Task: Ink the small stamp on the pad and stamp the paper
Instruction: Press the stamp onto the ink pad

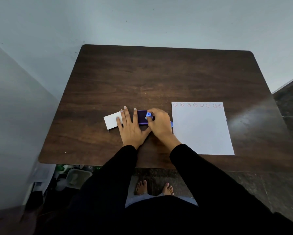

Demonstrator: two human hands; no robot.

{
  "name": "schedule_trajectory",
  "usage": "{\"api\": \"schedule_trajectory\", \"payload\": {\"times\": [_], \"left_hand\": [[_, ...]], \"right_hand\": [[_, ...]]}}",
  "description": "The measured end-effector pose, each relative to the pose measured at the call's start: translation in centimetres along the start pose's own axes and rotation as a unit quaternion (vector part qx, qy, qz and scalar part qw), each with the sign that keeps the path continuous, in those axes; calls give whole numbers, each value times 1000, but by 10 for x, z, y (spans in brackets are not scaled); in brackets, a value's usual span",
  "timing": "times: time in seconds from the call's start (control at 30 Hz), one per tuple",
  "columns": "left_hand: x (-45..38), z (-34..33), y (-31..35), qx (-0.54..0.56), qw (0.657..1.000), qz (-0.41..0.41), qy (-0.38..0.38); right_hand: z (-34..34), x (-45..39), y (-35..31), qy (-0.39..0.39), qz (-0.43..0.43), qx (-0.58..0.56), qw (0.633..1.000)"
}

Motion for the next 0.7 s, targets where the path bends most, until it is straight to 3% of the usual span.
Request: {"api": "schedule_trajectory", "payload": {"times": [0.7], "left_hand": [[-1, -4, 0, 6, 1000, 10, 15]], "right_hand": [[3, -14, 1, -37, -49, 0, 998]]}}
Point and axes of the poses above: each hand's wrist, its own x-axis away from the middle knuckle, its own z-axis out of the back of the hand, y = z × x, the point moved 1 cm from there along -x, towards the middle knuckle, and after that the axes turned 10 degrees about y, right-handed, at the moved point
